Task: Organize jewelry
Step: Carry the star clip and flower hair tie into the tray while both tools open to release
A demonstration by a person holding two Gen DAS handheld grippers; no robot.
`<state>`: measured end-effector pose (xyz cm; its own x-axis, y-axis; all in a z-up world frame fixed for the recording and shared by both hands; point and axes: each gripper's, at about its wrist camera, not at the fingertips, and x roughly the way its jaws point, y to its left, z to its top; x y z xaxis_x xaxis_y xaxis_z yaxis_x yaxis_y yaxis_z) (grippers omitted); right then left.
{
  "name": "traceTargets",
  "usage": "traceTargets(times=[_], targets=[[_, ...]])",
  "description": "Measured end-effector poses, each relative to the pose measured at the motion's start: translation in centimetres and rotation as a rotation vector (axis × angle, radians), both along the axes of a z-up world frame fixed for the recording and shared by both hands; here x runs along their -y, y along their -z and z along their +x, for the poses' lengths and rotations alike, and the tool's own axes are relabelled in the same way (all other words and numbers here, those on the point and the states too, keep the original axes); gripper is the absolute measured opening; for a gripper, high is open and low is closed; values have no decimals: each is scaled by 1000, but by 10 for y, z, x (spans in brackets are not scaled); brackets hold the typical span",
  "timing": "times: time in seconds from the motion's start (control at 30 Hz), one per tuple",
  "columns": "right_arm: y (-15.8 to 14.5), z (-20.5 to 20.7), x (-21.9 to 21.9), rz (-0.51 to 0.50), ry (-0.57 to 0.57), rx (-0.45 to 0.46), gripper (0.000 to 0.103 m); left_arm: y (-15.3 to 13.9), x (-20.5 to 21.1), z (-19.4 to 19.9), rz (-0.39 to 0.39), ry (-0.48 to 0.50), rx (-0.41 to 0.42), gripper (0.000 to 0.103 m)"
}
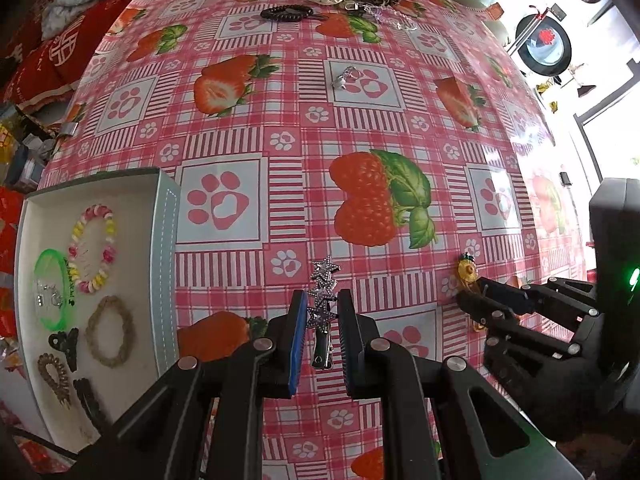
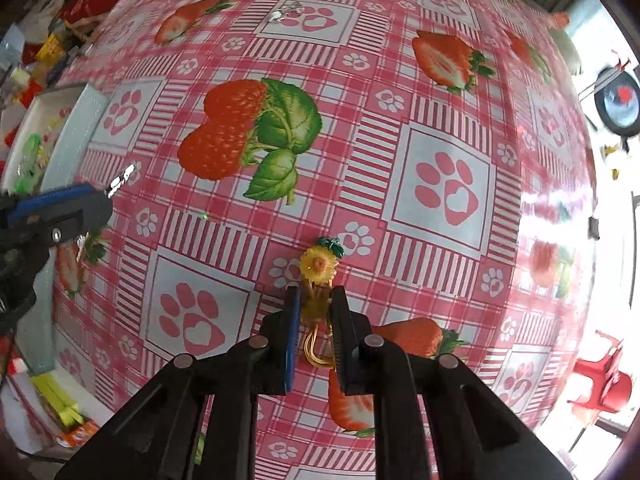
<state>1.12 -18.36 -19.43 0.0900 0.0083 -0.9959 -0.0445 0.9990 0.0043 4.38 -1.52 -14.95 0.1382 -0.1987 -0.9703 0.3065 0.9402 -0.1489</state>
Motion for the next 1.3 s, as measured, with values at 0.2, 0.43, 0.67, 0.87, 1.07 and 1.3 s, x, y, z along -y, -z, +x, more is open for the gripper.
traceTargets(times=[0.2, 0.43, 0.67, 0.87, 1.07, 1.3], targets=[[-16, 7, 27, 143, 102, 5, 16, -7, -9, -3, -7, -24, 15, 21], [-36, 20, 22, 181, 108, 30, 16, -17, -28, -5, -13, -72, 37, 21], [-49, 39, 0, 224, 68, 54, 16, -24, -54, -9, 2, -136, 59, 21], [-68, 46, -27, 264, -1, 73, 16, -32, -83, -16, 10, -204, 72, 21], [-78, 53, -63, 293, -82, 78, 16, -33, -114, -26, 19, -277, 74, 21], [-78, 59, -114, 322, -188, 58, 16, -29, -151, -42, 30, -369, 64, 21]])
